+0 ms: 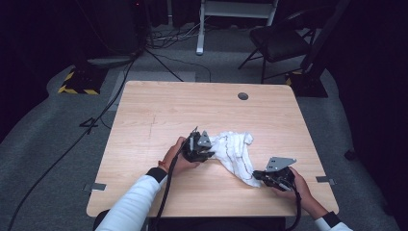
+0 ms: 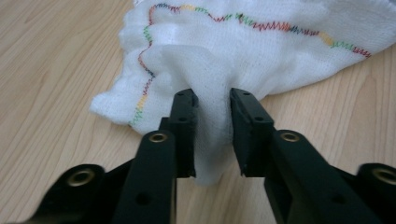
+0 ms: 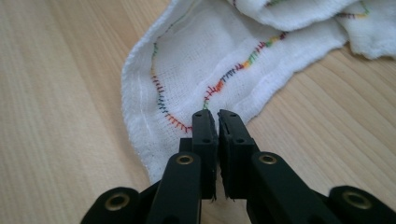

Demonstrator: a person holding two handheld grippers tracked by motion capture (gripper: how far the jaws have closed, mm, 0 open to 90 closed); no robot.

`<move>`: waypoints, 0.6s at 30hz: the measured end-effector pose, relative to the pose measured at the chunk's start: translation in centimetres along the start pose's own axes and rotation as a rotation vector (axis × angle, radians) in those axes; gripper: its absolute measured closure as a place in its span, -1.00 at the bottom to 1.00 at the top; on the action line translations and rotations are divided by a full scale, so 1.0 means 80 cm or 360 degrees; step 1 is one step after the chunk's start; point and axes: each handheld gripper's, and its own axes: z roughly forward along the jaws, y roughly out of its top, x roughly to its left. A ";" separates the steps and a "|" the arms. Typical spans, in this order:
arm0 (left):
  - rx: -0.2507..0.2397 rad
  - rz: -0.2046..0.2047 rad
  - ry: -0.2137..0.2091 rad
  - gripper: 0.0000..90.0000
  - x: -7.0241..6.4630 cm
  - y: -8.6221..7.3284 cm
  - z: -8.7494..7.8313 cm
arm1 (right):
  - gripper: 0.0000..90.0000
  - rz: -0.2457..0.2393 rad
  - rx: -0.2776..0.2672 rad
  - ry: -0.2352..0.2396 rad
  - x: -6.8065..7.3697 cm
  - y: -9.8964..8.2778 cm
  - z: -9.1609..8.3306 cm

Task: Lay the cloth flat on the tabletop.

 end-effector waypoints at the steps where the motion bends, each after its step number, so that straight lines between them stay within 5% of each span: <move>1: -0.0027 -0.0031 0.0000 0.41 -0.002 0.000 -0.004 | 0.91 -0.0012 -0.0002 0.0009 0.002 0.001 0.000; 8: -0.0202 -0.0123 -0.0015 -0.21 -0.021 0.030 -0.014 | 0.91 -0.0062 0.0006 0.0064 0.015 0.006 0.002; 12: -0.0236 -0.0127 -0.0008 -0.26 -0.033 0.056 0.006 | 0.91 -0.0064 0.0014 0.0070 0.014 0.006 0.004; 18: -0.0133 -0.0249 -0.0037 -0.22 -0.023 0.073 0.049 | 0.90 -0.0068 0.0012 0.0064 0.015 0.005 0.003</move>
